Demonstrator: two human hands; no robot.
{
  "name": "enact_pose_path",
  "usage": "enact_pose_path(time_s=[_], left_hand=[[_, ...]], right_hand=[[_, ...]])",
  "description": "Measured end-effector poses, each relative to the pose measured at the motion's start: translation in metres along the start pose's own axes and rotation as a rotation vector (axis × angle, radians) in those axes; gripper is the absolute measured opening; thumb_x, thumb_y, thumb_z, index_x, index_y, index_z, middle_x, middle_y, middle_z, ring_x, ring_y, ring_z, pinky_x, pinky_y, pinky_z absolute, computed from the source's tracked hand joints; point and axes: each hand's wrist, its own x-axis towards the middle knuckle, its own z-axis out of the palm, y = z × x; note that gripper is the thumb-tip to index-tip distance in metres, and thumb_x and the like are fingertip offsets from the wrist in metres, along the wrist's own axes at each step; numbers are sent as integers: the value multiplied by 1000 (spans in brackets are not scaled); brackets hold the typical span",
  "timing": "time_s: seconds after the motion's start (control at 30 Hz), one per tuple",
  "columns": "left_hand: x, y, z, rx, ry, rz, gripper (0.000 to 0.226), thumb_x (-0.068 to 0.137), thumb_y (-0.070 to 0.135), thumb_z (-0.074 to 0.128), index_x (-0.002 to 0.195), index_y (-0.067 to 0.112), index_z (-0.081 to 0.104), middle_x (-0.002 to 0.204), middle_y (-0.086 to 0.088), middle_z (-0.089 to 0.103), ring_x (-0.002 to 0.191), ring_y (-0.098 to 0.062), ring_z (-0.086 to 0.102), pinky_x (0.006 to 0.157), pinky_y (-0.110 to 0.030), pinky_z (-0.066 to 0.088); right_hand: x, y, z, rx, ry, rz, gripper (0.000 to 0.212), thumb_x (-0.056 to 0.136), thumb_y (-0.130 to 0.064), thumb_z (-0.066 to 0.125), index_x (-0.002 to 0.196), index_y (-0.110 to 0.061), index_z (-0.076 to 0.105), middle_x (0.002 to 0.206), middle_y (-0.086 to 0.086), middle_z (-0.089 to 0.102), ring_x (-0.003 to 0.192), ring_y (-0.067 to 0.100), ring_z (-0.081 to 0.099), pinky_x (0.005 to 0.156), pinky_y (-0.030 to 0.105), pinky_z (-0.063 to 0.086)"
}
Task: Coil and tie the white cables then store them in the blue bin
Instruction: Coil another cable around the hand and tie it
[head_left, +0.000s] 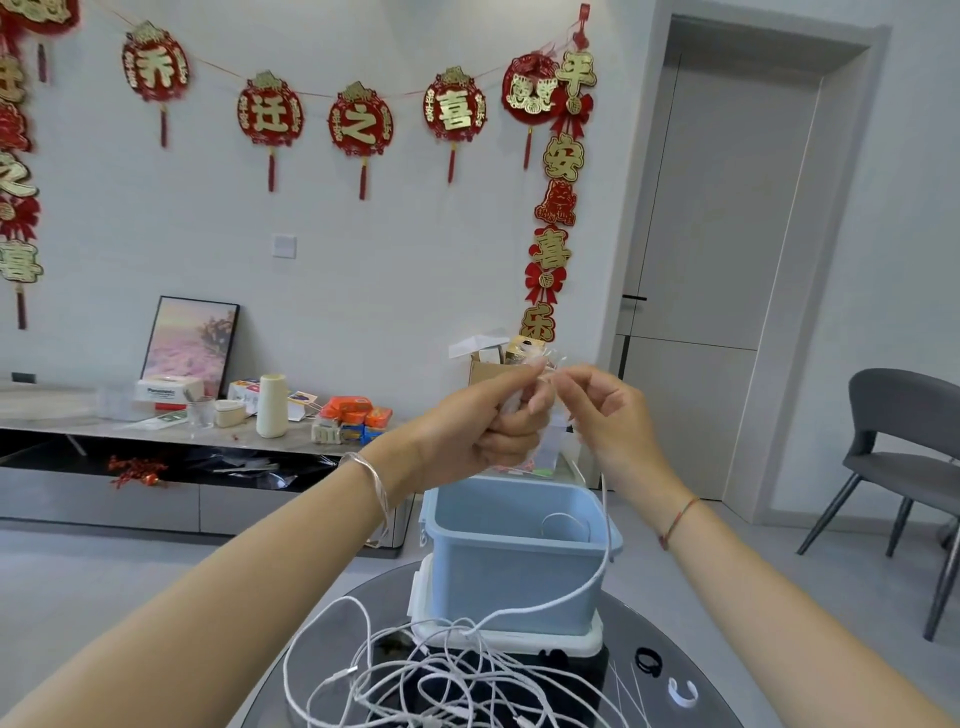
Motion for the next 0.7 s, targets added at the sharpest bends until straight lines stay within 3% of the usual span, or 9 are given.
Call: enact_pose_path(time_s=[0.07, 0.13, 0.2, 0.27, 0.4, 0.47, 0.57, 0.63, 0.7], left_hand=[[2, 3, 3, -138, -8, 45, 40, 96, 40, 33, 66, 18, 47, 47, 7, 13, 35, -5, 14, 35, -15, 20], [7, 5, 3, -248, 41, 101, 39, 97, 37, 33, 70, 16, 51, 45, 7, 17, 34, -2, 25, 36, -14, 28], [13, 8, 1, -282, 147, 153, 41, 102, 35, 28, 77, 15, 53, 44, 8, 29, 39, -4, 38, 41, -15, 38], [18, 8, -5, -276, 271, 218, 42, 104, 34, 23, 88, 12, 55, 48, 7, 45, 52, -7, 58, 51, -17, 49], [24, 6, -22, -189, 451, 325, 47, 104, 37, 21, 114, 9, 57, 89, 1, 73, 88, -16, 71, 77, -24, 57], [24, 2, -32, -38, 571, 332, 48, 103, 41, 20, 125, 13, 53, 103, 3, 70, 96, -14, 68, 83, -24, 55], [23, -6, -45, 130, 704, 311, 50, 102, 46, 21, 133, 17, 48, 105, 5, 69, 99, -14, 66, 88, -27, 50], [19, -13, -51, 317, 752, 264, 49, 102, 44, 22, 131, 16, 49, 101, 0, 71, 91, -13, 68, 82, -23, 51], [14, -20, -54, 509, 733, 203, 49, 102, 41, 23, 129, 12, 52, 90, -6, 71, 73, -11, 69, 68, -16, 52]], right_hand=[[-2, 7, 6, 41, 43, 82, 17, 93, -22, 53, 83, -18, 67, 54, -14, 53, 48, -1, 45, 49, 9, 35], [-3, 13, 11, 32, 26, 155, 29, 95, -28, 49, 77, -9, 62, 53, -6, 45, 44, 1, 36, 45, 12, 31], [-6, 19, 18, -21, -45, 232, 32, 100, -23, 42, 84, 0, 57, 55, -1, 43, 41, 0, 36, 45, 13, 29], [-12, 25, 26, -83, -121, 334, 30, 102, -20, 36, 98, -4, 61, 56, -2, 45, 40, 1, 36, 43, 14, 29], [-28, 31, 31, -196, -338, 447, 33, 103, -22, 33, 124, -12, 57, 57, -1, 49, 36, 3, 34, 39, 18, 33], [-39, 28, 32, -323, -444, 401, 33, 103, -21, 34, 132, -17, 49, 60, -2, 51, 39, 1, 39, 43, 17, 36], [-50, 18, 31, -594, -593, 229, 34, 101, -23, 37, 134, -27, 44, 62, -8, 53, 58, 7, 49, 60, 23, 42], [-50, 8, 30, -708, -560, 105, 24, 101, -27, 38, 118, -26, 54, 60, -8, 51, 57, 9, 47, 60, 30, 40], [-46, -7, 27, -788, -457, -31, 23, 99, -34, 42, 100, -21, 61, 56, -7, 46, 52, 7, 43, 50, 24, 32]])
